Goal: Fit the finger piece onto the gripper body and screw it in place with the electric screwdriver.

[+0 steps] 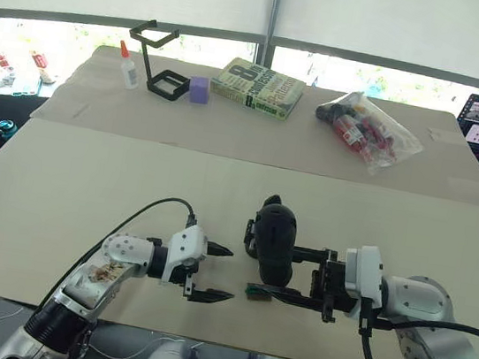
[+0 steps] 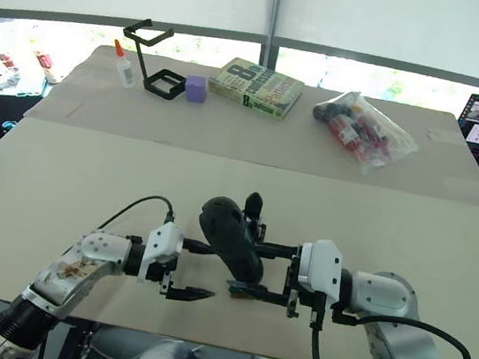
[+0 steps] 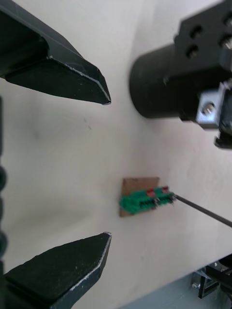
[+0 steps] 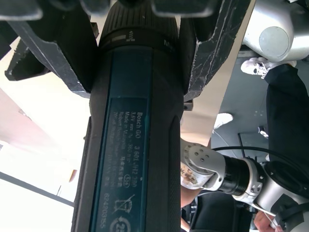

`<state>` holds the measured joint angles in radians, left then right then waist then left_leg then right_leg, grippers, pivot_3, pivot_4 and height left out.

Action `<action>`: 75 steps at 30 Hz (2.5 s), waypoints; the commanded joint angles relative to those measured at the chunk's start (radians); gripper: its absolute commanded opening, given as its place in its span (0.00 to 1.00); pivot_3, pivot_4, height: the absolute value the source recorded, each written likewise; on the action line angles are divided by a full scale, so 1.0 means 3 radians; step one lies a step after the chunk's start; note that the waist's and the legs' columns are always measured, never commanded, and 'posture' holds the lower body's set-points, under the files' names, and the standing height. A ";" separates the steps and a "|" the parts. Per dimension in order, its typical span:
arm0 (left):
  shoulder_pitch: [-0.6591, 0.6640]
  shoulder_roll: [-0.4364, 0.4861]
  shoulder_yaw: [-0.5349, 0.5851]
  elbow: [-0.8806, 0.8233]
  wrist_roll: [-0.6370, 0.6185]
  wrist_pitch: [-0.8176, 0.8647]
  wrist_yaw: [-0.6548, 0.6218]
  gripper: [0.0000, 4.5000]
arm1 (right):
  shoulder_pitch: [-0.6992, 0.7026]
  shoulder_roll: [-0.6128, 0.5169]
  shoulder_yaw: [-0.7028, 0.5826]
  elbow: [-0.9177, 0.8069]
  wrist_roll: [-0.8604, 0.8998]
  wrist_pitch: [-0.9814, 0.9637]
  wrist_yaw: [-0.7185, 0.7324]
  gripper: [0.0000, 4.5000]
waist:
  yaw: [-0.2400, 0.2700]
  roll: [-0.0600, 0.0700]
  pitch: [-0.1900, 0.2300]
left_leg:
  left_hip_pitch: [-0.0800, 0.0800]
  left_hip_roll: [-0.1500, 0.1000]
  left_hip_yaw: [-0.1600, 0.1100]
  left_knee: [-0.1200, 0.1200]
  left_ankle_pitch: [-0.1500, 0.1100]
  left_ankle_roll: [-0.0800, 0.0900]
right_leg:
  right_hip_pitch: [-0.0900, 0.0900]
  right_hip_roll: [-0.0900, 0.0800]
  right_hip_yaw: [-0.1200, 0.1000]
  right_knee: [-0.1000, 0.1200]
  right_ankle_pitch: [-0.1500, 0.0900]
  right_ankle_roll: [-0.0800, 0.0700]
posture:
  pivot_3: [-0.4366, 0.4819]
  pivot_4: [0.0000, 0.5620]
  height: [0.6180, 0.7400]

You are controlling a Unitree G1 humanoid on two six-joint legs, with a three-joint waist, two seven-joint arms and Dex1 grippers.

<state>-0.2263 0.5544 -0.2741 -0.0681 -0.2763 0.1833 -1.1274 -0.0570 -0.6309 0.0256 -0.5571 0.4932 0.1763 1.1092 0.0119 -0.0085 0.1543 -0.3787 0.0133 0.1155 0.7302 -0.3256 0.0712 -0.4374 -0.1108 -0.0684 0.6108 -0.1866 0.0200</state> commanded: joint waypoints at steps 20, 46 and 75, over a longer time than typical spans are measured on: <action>0.0178 -0.0106 0.0063 0.0196 -0.0039 -0.0608 -0.0210 1.00 | 0.0081 -0.0140 -0.0177 -0.0148 0.0027 -0.0146 -0.0084 0.43 | 0.0002 0.0000 0.0000 | 0.0001 0.0001 0.0000 0.0000 0.0000 0.0000 | 0.0000 -0.0003 0.0000 0.0002 0.0001 -0.0001 | 0.48 0.27 1.00; 0.0176 -0.0122 0.0112 0.0162 -0.0042 -0.0575 -0.0244 1.00 | 0.0134 -0.0343 -0.0203 -0.0158 0.0238 -0.0172 0.0156 0.43 | 0.0002 0.0000 0.0000 | 0.0001 0.0001 -0.0001 0.0000 -0.0001 0.0001 | 0.0000 -0.0004 0.0000 0.0001 0.0001 0.0000 | 0.48 0.27 1.00; 0.0051 -0.0255 -0.0057 0.0149 -0.0039 -0.0571 -0.0427 1.00 | 0.0180 -0.0185 -0.0430 -0.0302 0.0809 0.0239 -0.0278 0.43 | 0.0007 0.0000 0.0000 | -0.0001 0.0000 -0.0001 0.0000 -0.0002 0.0003 | 0.0000 -0.0005 -0.0001 0.0001 0.0001 -0.0001 | 0.48 0.27 1.00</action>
<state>-0.1971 0.4868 -0.2777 -0.0078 -0.2797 0.0265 -1.2427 0.0002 -0.6859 -0.0878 -0.5998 0.7205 0.2664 1.0224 0.0138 -0.0086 0.1543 -0.3790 0.0134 0.1151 0.7303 -0.3261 0.0720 -0.4374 -0.1123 -0.0686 0.6110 -0.1863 0.0197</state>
